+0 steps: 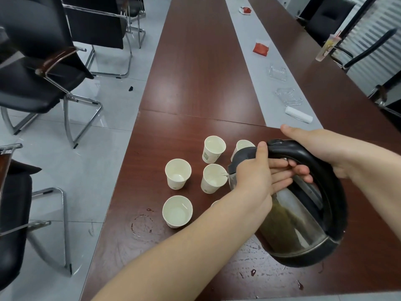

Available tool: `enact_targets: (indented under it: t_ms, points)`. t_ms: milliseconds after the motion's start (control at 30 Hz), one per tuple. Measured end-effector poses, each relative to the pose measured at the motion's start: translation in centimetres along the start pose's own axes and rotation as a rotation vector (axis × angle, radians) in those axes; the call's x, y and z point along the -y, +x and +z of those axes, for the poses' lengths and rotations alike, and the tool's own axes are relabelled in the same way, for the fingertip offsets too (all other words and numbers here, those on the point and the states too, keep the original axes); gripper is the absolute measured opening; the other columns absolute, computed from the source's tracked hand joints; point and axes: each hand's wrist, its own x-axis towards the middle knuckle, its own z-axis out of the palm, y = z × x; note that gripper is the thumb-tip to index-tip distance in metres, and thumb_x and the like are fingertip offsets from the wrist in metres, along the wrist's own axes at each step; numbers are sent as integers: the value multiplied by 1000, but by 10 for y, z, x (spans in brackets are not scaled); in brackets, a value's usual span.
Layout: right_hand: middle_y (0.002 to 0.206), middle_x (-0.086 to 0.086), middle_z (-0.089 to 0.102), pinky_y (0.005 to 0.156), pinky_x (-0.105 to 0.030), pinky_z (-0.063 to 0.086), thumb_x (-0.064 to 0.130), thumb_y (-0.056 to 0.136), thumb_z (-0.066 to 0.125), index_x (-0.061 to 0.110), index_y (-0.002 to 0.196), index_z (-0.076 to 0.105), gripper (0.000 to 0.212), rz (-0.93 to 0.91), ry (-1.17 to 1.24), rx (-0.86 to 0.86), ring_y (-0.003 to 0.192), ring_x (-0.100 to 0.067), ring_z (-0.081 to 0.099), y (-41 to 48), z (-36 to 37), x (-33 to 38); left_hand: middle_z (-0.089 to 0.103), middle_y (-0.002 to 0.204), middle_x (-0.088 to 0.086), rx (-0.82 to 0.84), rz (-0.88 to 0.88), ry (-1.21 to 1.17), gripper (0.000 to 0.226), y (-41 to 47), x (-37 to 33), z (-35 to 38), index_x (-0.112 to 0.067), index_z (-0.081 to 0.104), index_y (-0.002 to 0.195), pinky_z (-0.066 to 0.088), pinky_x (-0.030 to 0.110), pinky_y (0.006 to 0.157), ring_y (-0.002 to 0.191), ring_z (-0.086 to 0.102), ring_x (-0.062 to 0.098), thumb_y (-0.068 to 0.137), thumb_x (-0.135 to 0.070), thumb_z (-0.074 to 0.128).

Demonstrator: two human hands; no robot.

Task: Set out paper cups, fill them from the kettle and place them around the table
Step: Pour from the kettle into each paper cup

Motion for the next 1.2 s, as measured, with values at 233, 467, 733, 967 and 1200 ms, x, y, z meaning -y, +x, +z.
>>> enact_targets:
  t_ms: [233, 467, 733, 967, 1200]
  points:
    - [38, -10, 42, 37, -21, 37, 64, 90, 37, 5, 52, 50, 72, 11, -25, -1, 31, -22, 40, 3, 0, 0, 63, 48, 0, -12, 1, -6, 55, -2, 1, 0, -5, 57, 65, 54, 18, 51, 44, 64, 8, 99, -45, 40]
    - [37, -9, 41, 36, -21, 36, 64, 91, 35, 5, 51, 49, 72, 18, -43, -2, 30, -21, 40, 3, 0, 2, 63, 47, 0, -16, -6, -6, 55, -1, -1, 1, -5, 57, 67, 54, 18, 52, 44, 64, 9, 99, -45, 39]
    - [37, -8, 41, 35, -20, 37, 63, 91, 36, 5, 54, 50, 70, 23, -61, 1, 29, -21, 39, 5, 0, 7, 63, 47, 1, -19, -15, -17, 55, 1, -3, 1, -4, 57, 68, 54, 18, 54, 44, 64, 8, 100, -45, 38]
    - [38, -9, 41, 35, -21, 37, 63, 90, 37, 5, 53, 50, 71, 21, -59, 1, 30, -21, 40, 8, -1, 8, 63, 46, 1, -26, -9, -19, 54, 1, -3, 1, -4, 56, 69, 54, 18, 53, 43, 64, 8, 100, -45, 37]
    - [37, -9, 41, 34, -18, 36, 63, 91, 37, 4, 54, 50, 71, 33, -62, 4, 28, -21, 40, 9, 0, 8, 63, 47, 0, -27, -18, -24, 54, 2, -3, 1, -5, 56, 69, 53, 18, 51, 43, 63, 8, 100, -45, 38]
